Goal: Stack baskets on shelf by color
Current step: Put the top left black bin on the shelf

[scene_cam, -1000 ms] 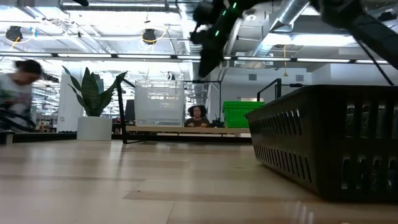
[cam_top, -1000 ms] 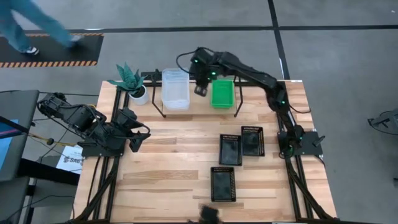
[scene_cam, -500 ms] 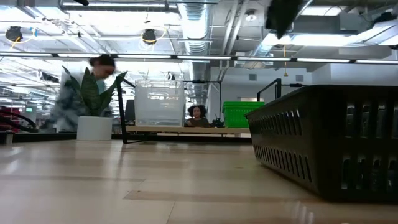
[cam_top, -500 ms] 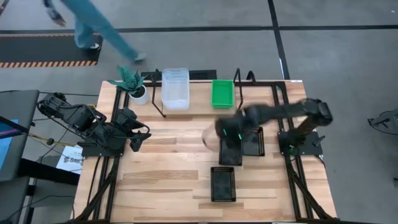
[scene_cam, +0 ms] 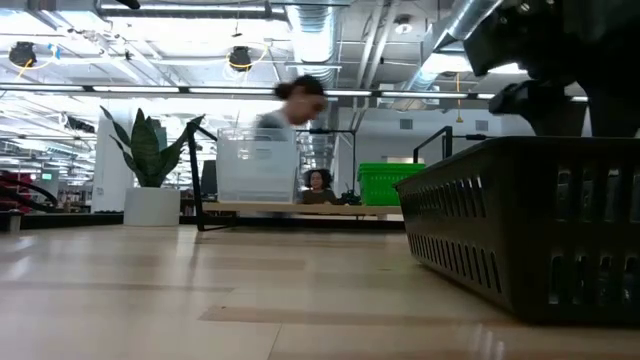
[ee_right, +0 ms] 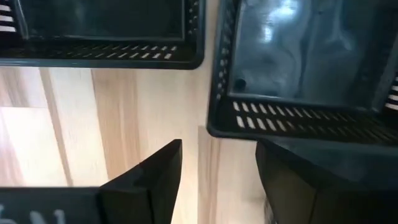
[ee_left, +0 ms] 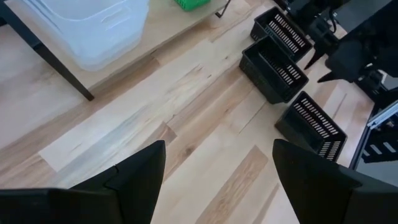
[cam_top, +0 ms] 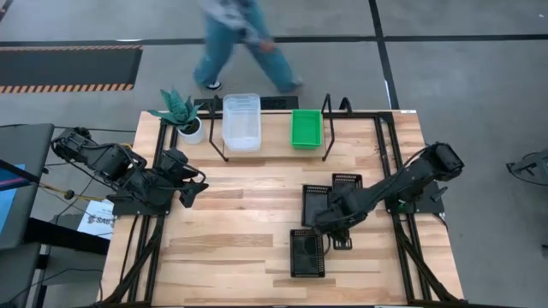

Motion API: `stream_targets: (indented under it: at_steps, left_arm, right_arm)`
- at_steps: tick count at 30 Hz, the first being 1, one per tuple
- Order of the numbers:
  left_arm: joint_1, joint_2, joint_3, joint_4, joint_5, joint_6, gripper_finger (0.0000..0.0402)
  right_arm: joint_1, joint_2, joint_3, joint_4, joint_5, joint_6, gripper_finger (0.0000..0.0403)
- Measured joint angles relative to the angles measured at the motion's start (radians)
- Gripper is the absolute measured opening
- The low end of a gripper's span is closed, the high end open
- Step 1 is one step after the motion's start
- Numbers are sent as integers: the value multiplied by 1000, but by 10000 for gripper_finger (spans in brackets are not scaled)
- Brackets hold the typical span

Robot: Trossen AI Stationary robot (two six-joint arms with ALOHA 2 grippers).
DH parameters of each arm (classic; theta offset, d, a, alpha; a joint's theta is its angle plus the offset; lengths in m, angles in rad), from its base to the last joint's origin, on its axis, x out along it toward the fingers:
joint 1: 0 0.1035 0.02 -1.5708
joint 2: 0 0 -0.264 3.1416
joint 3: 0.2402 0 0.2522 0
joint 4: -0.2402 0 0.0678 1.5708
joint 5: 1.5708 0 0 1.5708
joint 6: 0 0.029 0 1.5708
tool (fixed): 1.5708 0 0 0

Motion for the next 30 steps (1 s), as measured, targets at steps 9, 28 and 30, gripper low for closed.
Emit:
stream_targets:
  at_steps: [9,28,30]
  left_arm:
    - [0,7,0,0,8,-2,283]
    - [-2,21,0,-1,21,-14,283]
    - [-2,21,0,0,21,-14,283]
  right_arm:
    - [3,0,-62,170,24,-16,215]
    - [-9,0,-161,264,50,-62,68]
    - [-16,-3,-158,270,48,-62,22]
